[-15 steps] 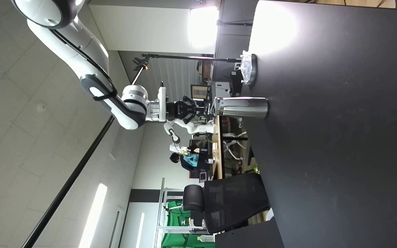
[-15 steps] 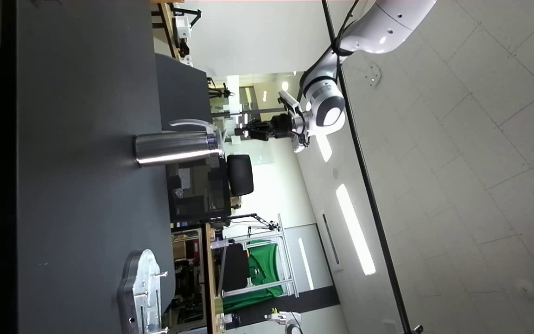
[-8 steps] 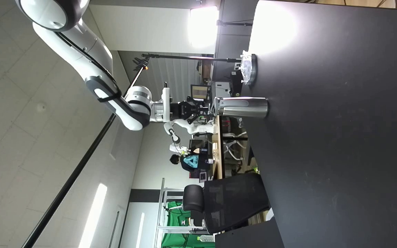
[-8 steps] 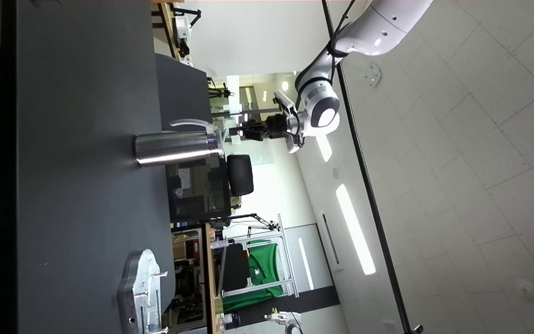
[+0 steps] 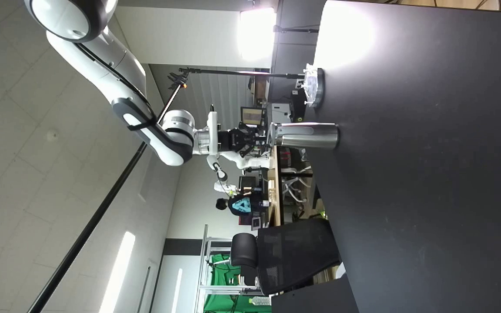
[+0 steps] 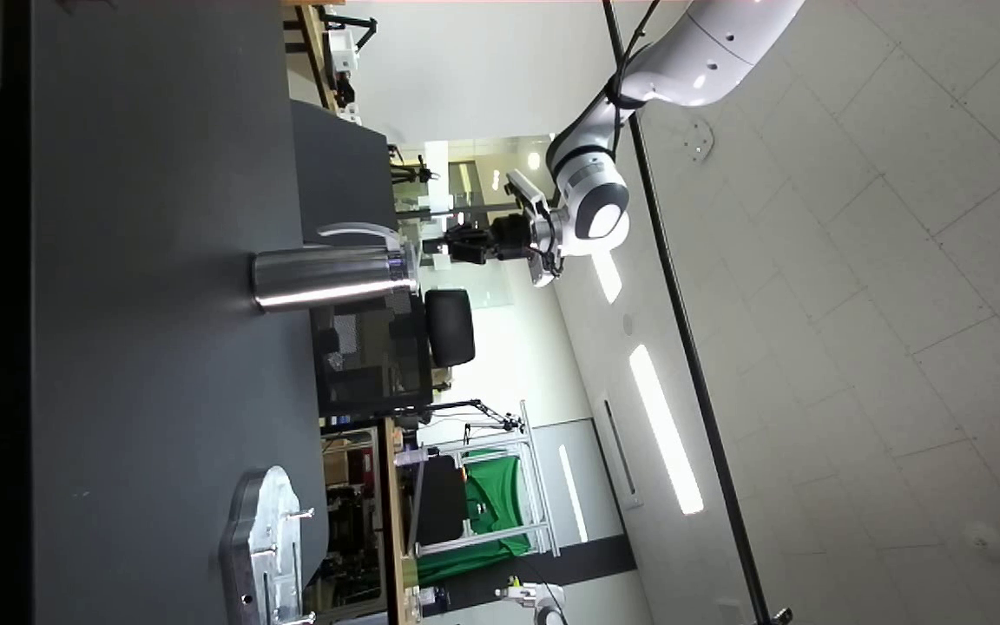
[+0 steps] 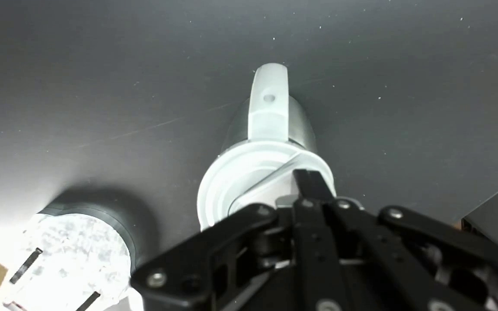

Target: Close the lid on the top of the thermos flask

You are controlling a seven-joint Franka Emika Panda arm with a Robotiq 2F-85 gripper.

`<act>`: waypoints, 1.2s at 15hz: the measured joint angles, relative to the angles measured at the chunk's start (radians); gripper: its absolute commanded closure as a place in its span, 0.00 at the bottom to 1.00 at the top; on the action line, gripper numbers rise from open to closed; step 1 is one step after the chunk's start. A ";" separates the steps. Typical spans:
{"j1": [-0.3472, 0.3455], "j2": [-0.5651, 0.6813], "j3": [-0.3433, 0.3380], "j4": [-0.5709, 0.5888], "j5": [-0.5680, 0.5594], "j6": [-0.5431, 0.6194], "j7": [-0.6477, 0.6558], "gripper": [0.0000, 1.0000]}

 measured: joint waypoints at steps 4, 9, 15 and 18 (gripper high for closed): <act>0.004 0.013 0.000 0.002 -0.007 0.003 0.000 1.00; 0.017 0.020 -0.001 0.005 -0.041 0.008 0.000 1.00; 0.033 0.022 -0.001 0.008 -0.069 0.010 0.000 1.00; 0.038 0.019 -0.001 0.028 -0.069 0.010 -0.001 1.00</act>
